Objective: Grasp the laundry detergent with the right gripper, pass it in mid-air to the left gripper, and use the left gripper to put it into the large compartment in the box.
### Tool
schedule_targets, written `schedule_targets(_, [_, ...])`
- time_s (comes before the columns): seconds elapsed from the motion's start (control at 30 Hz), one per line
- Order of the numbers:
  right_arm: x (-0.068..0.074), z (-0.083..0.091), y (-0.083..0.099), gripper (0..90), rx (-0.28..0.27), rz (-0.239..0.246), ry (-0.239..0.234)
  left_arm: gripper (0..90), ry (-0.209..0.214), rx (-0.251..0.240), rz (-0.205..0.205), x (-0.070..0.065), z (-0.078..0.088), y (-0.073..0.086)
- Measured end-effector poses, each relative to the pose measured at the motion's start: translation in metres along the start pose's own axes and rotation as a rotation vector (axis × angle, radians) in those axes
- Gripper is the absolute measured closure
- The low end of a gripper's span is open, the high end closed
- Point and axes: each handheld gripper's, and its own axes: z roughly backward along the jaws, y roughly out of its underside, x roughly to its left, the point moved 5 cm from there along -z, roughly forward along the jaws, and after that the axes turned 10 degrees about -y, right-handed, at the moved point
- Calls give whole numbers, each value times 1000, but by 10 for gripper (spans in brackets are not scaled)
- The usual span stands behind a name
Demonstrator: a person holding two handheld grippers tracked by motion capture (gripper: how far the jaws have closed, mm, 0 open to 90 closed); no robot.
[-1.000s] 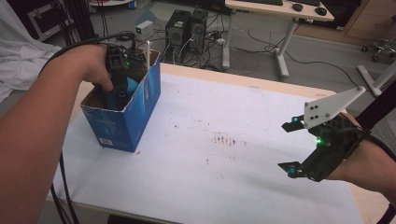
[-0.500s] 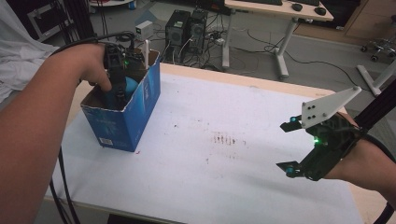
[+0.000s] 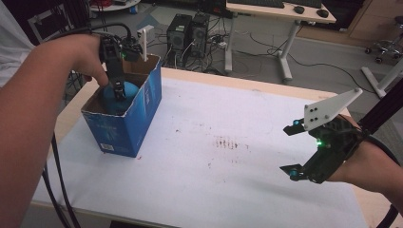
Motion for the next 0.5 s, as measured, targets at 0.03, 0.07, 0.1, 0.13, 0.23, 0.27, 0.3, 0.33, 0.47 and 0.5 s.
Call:
schedule_targets(0.03, [0, 0, 0, 8, 2, -3, -1, 219, -3, -1, 1, 0, 4, 0])
schedule_targets(0.07, [-1, 1, 0, 8, 1, -3, -1, 206, -7, -4, 4, 0, 9, 0])
schedule_targets(0.1, [-1, 1, 1, 8, 3, -5, 0, 193, -8, -9, 5, 0, 14, 0])
schedule_targets(0.13, [-2, 2, 1, 8, 3, -4, 2, 187, -11, -14, 3, 0, 19, 0])
schedule_targets(0.23, [-4, 4, 0, 8, 0, -6, 4, 174, -18, -33, -12, -2, 34, -3])
schedule_targets(0.27, [-5, 5, 0, 8, 0, -8, 3, 165, -21, -39, -11, -3, 38, -4])
schedule_targets(0.3, [-6, 6, 0, 8, 0, -6, 5, 165, -18, -40, -24, -4, 42, -5])
schedule_targets(0.33, [-6, 7, 0, 8, 1, -8, 4, 165, -15, -46, -35, -7, 46, -6])
schedule_targets(0.47, [-8, 11, -1, 8, 8, -11, 6, 139, -9, -74, -91, -20, 58, -13])
schedule_targets(0.5, [-9, 12, -2, 8, 13, -9, 6, 122, -9, -79, -107, -23, 60, -15])
